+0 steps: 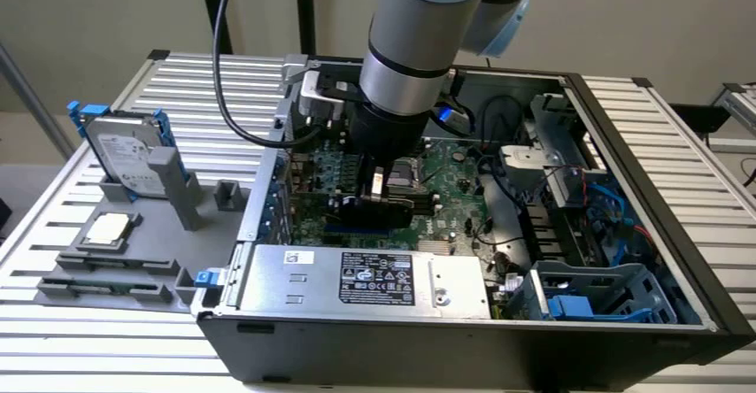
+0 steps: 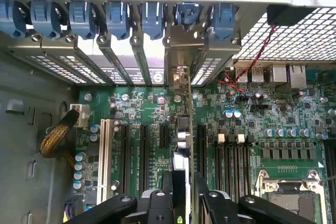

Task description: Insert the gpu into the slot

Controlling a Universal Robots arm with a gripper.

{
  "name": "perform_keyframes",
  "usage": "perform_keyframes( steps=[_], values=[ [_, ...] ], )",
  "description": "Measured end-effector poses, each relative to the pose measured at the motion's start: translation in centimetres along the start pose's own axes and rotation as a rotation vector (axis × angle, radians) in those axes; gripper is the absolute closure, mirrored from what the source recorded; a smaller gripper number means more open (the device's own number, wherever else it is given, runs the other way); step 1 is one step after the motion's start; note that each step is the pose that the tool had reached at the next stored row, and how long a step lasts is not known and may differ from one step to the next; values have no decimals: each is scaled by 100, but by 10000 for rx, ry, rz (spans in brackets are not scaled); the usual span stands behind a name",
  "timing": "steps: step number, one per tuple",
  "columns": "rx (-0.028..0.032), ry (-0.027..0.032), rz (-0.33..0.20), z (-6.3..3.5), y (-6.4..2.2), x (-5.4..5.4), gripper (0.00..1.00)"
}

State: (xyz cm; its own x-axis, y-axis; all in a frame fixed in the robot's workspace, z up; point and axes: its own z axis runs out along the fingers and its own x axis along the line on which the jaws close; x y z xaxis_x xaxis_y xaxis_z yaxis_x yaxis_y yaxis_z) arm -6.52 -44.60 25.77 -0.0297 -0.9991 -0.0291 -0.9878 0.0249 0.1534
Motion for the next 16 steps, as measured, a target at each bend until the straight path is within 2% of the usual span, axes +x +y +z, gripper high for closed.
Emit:
perform_keyframes(
  steps=[3, 10, 13, 16],
  values=[
    [-50, 1, 0, 9, -2, 3, 74],
    [-264, 7, 8, 29, -20, 14, 74],
    [-295, 8, 13, 26, -46, 14, 74],
    [-294, 6, 11, 28, -60, 13, 74]
  ],
)
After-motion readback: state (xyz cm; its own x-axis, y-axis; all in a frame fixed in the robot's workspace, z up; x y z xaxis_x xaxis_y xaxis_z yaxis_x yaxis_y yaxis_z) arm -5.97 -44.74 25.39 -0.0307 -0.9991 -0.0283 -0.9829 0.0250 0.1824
